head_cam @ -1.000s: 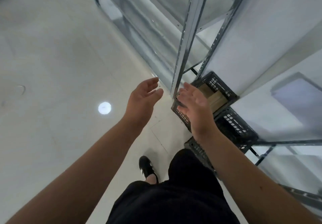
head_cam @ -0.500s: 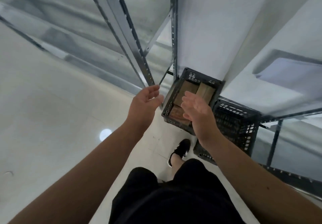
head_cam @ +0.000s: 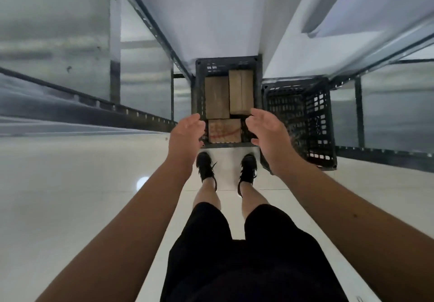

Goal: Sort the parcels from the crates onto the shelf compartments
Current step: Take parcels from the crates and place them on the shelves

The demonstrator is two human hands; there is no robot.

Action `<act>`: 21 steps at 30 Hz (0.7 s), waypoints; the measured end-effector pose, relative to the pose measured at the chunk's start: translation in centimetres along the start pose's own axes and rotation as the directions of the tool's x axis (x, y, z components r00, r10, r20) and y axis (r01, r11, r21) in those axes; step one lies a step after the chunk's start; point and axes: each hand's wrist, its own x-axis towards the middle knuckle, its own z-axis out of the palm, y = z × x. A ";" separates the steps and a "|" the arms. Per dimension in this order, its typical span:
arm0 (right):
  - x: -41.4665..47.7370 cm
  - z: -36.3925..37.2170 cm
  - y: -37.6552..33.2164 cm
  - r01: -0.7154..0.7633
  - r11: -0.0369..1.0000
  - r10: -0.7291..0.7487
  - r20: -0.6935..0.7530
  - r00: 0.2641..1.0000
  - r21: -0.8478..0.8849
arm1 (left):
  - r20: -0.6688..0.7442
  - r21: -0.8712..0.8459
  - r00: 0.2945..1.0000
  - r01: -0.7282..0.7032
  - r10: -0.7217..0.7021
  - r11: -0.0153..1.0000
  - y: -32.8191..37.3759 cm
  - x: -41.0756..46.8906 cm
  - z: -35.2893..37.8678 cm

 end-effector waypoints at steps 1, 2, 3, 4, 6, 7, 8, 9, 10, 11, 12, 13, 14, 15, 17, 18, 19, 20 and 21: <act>0.8 0.3 0.6 -0.022 1.000 0.022 -0.024 0.999 0.001 | 0.028 0.004 0.999 0.022 -0.022 1.000 -0.4 1.9 -0.1; 1.5 0.8 1.1 -0.044 0.999 0.044 -0.030 0.999 -0.003 | 0.051 0.028 0.998 0.045 -0.046 0.999 -0.6 3.7 -0.3; 2.3 1.3 1.5 -0.064 0.998 0.064 -0.028 0.998 -0.009 | 0.065 0.050 0.995 0.068 -0.072 0.996 -0.9 5.3 -0.4; 3.3 1.9 1.9 -0.080 0.997 0.079 -0.031 0.996 -0.016 | 0.063 0.063 0.993 0.095 -0.099 0.994 -1.0 6.9 -0.3; 5.6 3.0 2.9 -0.109 0.994 0.108 -0.045 0.993 -0.031 | 0.048 0.089 0.989 0.135 -0.140 0.987 -1.8 9.8 0.0; 7.0 3.5 3.5 -0.121 0.992 0.119 -0.049 0.992 -0.040 | 0.044 0.108 0.987 0.150 -0.155 0.983 -2.2 11.3 0.3; 8.4 4.1 4.3 -0.135 0.990 0.132 -0.056 0.990 -0.047 | 0.041 0.132 0.982 0.176 -0.183 0.975 -2.9 12.6 0.5; 9.8 4.5 5.2 -0.144 0.988 0.140 -0.062 0.988 -0.053 | 0.035 0.158 0.977 0.202 -0.210 0.967 -3.8 13.9 0.7; 11.3 4.8 6.2 -0.144 0.987 0.141 -0.053 0.989 -0.069 | 0.028 0.176 0.972 0.225 -0.233 0.958 -4.9 15.2 1.0; 12.8 5.2 7.3 -0.145 0.985 0.141 -0.043 0.989 -0.094 | 0.018 0.197 0.966 0.249 -0.257 0.948 -6.1 16.5 1.2; 14.3 5.6 8.5 -0.149 0.981 0.146 -0.039 0.989 -0.125 | 0.009 0.218 0.959 0.274 -0.283 0.937 -7.5 17.7 1.5; 15.8 5.9 9.6 -0.152 0.977 0.149 -0.031 0.988 -0.153 | 0.001 0.230 0.954 0.293 -0.301 0.928 -8.8 18.9 1.9; 17.3 6.3 10.7 -0.158 0.973 0.156 -0.026 0.987 -0.171 | -0.011 0.237 0.947 0.316 -0.322 0.919 -10.1 19.9 2.3; 18.9 6.6 11.8 -0.167 0.970 0.164 -0.030 0.986 -0.178 | -0.019 0.247 0.943 0.328 -0.333 0.912 -11.5 21.0 2.8; 22.0 6.9 13.9 -0.191 0.963 0.186 -0.046 0.982 -0.188 | -0.026 0.269 0.939 0.336 -0.342 0.903 -13.9 23.1 3.8; 23.5 6.8 14.8 -0.207 0.960 0.198 -0.064 0.978 -0.189 | -0.019 0.279 0.940 0.332 -0.341 0.901 -15.0 24.4 4.4; 25.1 6.7 15.9 -0.220 0.956 0.209 -0.078 0.975 -0.194 | -0.011 0.282 0.944 0.320 -0.331 0.904 -16.0 25.5 5.0; 26.6 6.4 17.0 -0.234 0.951 0.220 -0.090 0.971 -0.202 | -0.016 0.284 0.947 0.312 -0.321 0.907 -17.1 26.7 5.5; 28.2 6.2 18.2 -0.240 0.948 0.222 -0.109 0.969 -0.207 | -0.011 0.295 0.955 0.285 -0.295 0.912 -17.7 27.9 6.0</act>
